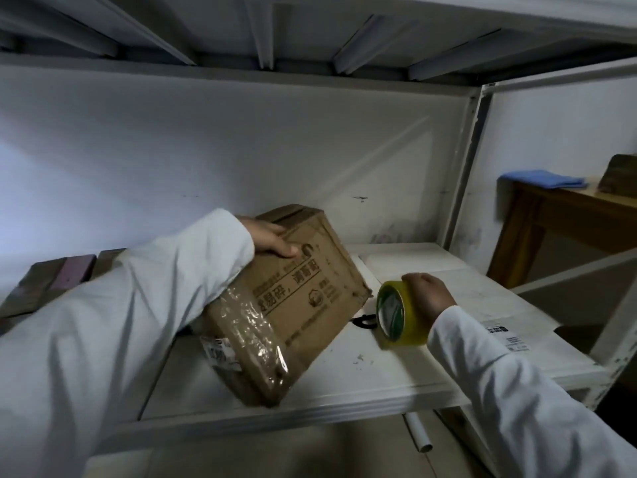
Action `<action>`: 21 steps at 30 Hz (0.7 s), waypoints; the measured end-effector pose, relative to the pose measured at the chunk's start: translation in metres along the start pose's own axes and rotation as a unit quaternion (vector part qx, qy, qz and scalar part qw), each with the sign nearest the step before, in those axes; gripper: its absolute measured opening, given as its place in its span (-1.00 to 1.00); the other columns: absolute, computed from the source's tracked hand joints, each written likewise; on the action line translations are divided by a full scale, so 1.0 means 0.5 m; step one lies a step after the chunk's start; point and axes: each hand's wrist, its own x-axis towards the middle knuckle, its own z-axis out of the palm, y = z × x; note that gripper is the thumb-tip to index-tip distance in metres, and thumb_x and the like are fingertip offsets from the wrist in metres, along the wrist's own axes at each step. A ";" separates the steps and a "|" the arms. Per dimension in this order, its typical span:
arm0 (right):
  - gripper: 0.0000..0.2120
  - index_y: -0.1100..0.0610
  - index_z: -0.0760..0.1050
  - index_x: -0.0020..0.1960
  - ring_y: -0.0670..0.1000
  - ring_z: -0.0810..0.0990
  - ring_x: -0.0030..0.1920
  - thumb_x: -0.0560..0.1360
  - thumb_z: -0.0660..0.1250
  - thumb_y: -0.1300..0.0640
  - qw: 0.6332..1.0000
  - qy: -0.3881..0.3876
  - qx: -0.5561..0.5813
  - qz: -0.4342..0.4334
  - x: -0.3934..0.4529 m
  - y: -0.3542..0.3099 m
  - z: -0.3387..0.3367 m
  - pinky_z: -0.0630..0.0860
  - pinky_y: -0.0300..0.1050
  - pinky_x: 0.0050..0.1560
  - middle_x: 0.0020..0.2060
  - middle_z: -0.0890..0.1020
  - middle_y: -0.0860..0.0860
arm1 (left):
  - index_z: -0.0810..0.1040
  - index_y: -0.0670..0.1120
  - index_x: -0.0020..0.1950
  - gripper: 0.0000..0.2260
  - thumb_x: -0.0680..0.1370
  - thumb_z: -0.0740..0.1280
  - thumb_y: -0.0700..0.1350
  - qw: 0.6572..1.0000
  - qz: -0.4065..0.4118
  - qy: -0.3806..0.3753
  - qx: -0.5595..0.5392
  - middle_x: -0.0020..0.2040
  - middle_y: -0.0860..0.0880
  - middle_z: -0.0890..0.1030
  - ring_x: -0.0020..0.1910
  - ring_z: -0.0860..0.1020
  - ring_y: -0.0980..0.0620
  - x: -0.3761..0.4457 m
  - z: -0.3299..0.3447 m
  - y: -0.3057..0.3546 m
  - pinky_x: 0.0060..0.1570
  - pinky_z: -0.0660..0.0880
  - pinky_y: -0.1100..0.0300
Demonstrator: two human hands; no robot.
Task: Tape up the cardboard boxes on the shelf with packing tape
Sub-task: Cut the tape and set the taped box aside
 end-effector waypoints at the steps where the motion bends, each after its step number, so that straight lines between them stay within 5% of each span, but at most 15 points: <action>1: -0.71 0.12 0.47 0.24 0.10 0.45 -0.01 0.59 0.17 0.04 1.000 -0.013 -0.012 -0.011 -0.001 -0.004 -0.005 0.33 -0.07 0.06 0.17 0.51 0.14 | 0.37 -0.08 0.43 -0.45 0.49 0.42 -0.01 0.999 -0.035 -0.022 -0.012 0.28 -0.09 0.52 0.26 0.49 -0.11 0.000 0.004 -0.024 0.30 0.38 0.08; 3: -0.77 0.06 0.49 0.16 0.07 0.48 -0.08 0.58 0.19 0.01 0.998 -0.054 -0.026 -0.027 -0.006 -0.014 -0.008 0.35 -0.09 0.01 0.09 0.54 0.10 | 0.36 -0.13 0.43 -0.55 0.58 0.28 0.00 0.991 -0.112 0.015 0.076 0.31 -0.13 0.49 0.28 0.48 -0.13 0.019 0.023 -0.086 0.29 0.37 0.11; 6: -0.88 -0.01 0.49 -0.02 0.03 0.48 -0.15 0.57 0.20 0.00 0.992 -0.114 -0.042 -0.020 -0.020 -0.034 0.002 0.39 -0.06 0.05 -0.09 0.52 0.00 | 0.39 -0.11 0.41 -0.56 0.62 0.16 0.10 0.931 -0.155 0.155 0.291 0.37 -0.11 0.44 0.29 0.45 -0.11 0.025 0.063 -0.131 0.24 0.39 0.11; 8: -0.88 -0.03 0.48 -0.07 0.09 0.51 -0.07 0.55 0.22 -0.03 0.988 -0.152 -0.040 0.002 -0.031 -0.046 0.015 0.43 0.00 0.13 -0.08 0.53 0.03 | 0.51 -0.07 0.29 -0.63 0.60 0.18 0.10 0.948 -0.071 0.228 0.213 0.27 -0.06 0.52 0.20 0.50 -0.08 0.016 0.091 -0.109 0.10 0.41 0.15; 11: -0.81 -0.03 0.49 0.05 0.17 0.55 0.02 0.52 0.23 -0.08 0.980 -0.196 -0.035 0.003 -0.043 -0.059 0.036 0.45 0.04 0.17 0.03 0.57 0.13 | 0.59 -0.09 0.20 -0.58 0.57 0.21 0.18 0.984 0.042 0.164 0.046 0.20 -0.06 0.57 0.20 0.51 -0.08 -0.007 0.159 -0.019 0.12 0.38 0.14; 13: -0.87 -0.04 0.47 0.00 0.11 0.54 -0.02 0.57 0.17 -0.02 0.973 -0.220 -0.048 -0.043 -0.048 -0.068 0.048 0.45 0.01 0.13 0.00 0.57 0.09 | 0.62 -0.15 0.14 -0.53 0.53 0.26 0.22 0.990 0.058 0.121 -0.040 0.10 -0.11 0.61 0.13 0.56 -0.10 -0.006 0.204 0.025 0.13 0.44 0.11; 17: -0.83 -0.07 0.39 -0.04 0.01 0.49 -0.02 0.62 0.06 0.09 0.959 -0.230 -0.132 -0.097 -0.047 -0.073 0.062 0.43 -0.02 0.20 0.05 0.51 0.04 | 0.65 -0.22 0.02 -0.66 0.49 0.39 0.06 0.980 0.041 0.166 -0.098 -0.04 -0.14 0.65 -0.04 0.60 -0.08 0.026 0.236 0.043 0.00 0.48 0.15; 19: -0.85 -0.09 0.37 0.09 0.08 0.46 0.14 0.61 0.05 0.06 0.948 -0.235 -0.190 -0.097 -0.043 -0.073 0.061 0.37 0.03 0.31 0.20 0.46 0.04 | 0.64 -0.20 0.03 -0.74 0.52 0.37 -0.01 0.978 0.036 0.187 -0.090 -0.03 -0.11 0.64 -0.07 0.56 -0.04 0.035 0.242 0.038 -0.06 0.43 0.21; 21: -0.63 -0.09 0.21 0.39 0.15 0.40 0.28 0.59 0.13 -0.01 0.945 -0.239 -0.204 -0.093 -0.041 -0.069 0.053 0.34 0.02 0.32 0.35 0.34 0.05 | 0.64 -0.13 0.01 -0.82 0.55 0.33 -0.05 0.974 0.044 0.204 -0.085 -0.07 -0.04 0.61 -0.09 0.53 0.00 0.035 0.244 0.032 -0.06 0.38 0.24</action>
